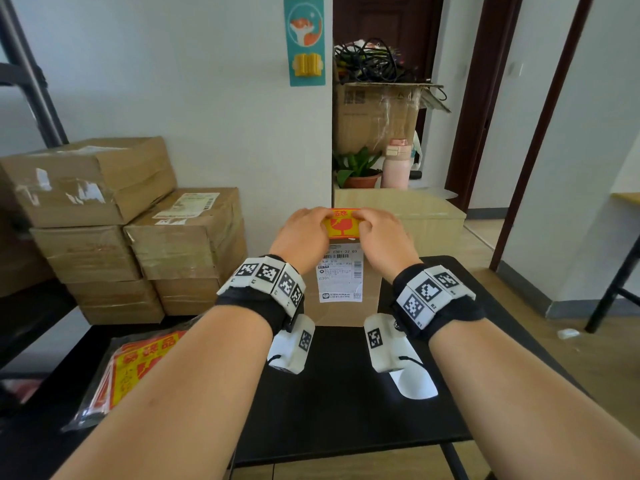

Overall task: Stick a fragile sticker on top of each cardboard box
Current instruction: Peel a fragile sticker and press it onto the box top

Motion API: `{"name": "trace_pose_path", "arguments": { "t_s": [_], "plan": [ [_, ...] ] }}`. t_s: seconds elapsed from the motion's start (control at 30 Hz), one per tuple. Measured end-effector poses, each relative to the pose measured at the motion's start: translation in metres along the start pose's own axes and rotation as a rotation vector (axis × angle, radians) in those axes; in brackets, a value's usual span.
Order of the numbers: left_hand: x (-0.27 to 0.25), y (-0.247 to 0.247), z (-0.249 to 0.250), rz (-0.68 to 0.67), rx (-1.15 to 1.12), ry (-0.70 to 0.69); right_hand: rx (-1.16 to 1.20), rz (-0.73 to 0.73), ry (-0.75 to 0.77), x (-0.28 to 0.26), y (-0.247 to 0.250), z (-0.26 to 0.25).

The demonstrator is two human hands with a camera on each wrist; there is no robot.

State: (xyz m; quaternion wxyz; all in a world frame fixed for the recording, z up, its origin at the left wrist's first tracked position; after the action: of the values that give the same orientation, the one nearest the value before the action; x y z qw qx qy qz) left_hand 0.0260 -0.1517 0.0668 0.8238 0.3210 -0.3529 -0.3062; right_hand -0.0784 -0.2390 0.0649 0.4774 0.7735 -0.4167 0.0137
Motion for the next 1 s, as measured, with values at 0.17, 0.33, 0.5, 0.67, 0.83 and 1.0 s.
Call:
{"name": "trace_pose_path", "arguments": {
  "t_s": [0.17,0.33,0.5,0.67,0.83,1.0],
  "plan": [
    [0.005,0.0,0.004,-0.001,-0.019,0.013,0.082,-0.015,-0.008,0.007,-0.004,0.005],
    [-0.006,0.0,0.013,-0.015,-0.026,-0.053,0.202,-0.035,0.032,0.002,-0.006,0.005],
    [-0.017,-0.006,0.02,-0.268,0.27,-0.094,0.342,-0.08,-0.003,0.0,-0.006,0.007],
    [-0.017,-0.004,0.019,-0.275,0.18,-0.036,0.371,-0.15,-0.002,-0.006,-0.003,0.01],
    [-0.014,-0.009,0.01,-0.301,0.208,-0.028,0.498,-0.11,-0.045,-0.007,-0.007,0.009],
    [-0.015,-0.008,0.003,-0.28,0.157,0.052,0.494,-0.103,-0.053,-0.007,-0.009,0.01]
  ]
}}
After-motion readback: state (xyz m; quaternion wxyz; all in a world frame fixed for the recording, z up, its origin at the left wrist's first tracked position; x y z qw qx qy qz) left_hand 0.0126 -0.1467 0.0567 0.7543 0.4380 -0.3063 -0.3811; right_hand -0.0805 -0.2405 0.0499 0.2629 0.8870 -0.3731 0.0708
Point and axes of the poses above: each hand's wrist, its own x-axis towards the middle knuckle, its own y-axis out of the back of the hand, z = x × y, the point moved 9 cm from there along x, towards the middle knuckle, and after that the axes turned 4 degrees about -x, right-handed, at the moved point
